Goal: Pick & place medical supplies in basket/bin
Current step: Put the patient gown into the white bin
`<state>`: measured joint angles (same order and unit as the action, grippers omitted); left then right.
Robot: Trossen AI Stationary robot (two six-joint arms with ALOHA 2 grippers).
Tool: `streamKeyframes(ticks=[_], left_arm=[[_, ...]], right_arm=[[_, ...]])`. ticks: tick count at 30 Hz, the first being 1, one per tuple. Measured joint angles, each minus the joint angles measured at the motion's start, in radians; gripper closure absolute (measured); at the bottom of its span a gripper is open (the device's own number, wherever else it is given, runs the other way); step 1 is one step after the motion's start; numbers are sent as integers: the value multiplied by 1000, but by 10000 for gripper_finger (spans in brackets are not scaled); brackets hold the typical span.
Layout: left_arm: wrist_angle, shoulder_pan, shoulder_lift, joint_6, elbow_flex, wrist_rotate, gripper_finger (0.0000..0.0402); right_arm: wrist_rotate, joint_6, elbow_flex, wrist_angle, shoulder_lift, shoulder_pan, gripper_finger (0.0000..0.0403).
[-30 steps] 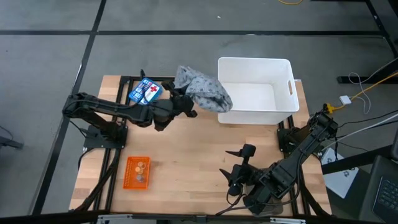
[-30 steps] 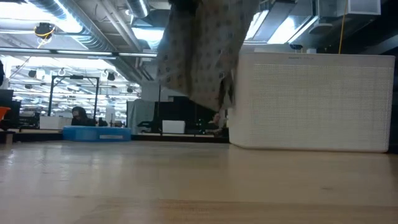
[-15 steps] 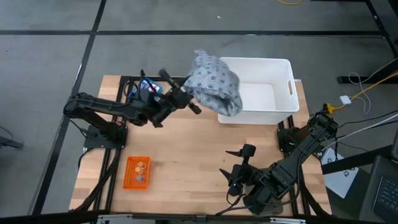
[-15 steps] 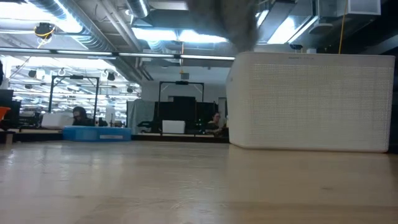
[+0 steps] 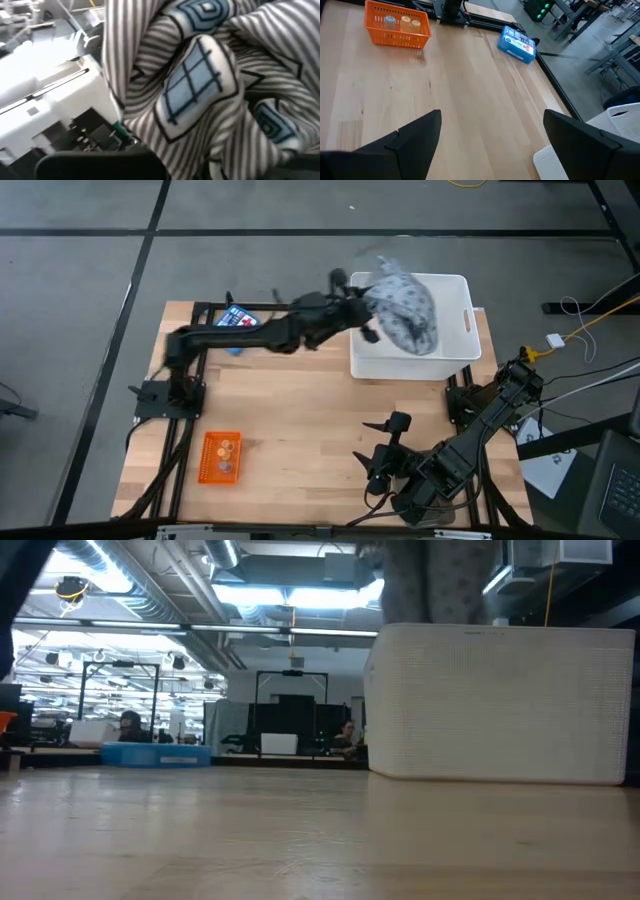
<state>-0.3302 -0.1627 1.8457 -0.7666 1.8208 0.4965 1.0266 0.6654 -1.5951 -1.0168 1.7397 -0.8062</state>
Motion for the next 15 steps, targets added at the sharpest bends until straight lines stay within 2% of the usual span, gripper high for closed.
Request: streamKeyframes(ticks=[3,9,10,12,15], left_arm=[[55,-35,130,41,161,-61,370],[298,-106,379,143,523,-125,370],[297,-117,407,166,537,-138,370],[237,-139,411,216,488,-149,370],[357,-177,409,343,478,-168,370]], right_arm=[[-11,4,0,1,0,0,50],[-26,7,0,14,0,0,50],[-26,9,0,16,0,0,50],[-32,22,0,16,0,0,50],[-55,34,0,18,0,0,50]])
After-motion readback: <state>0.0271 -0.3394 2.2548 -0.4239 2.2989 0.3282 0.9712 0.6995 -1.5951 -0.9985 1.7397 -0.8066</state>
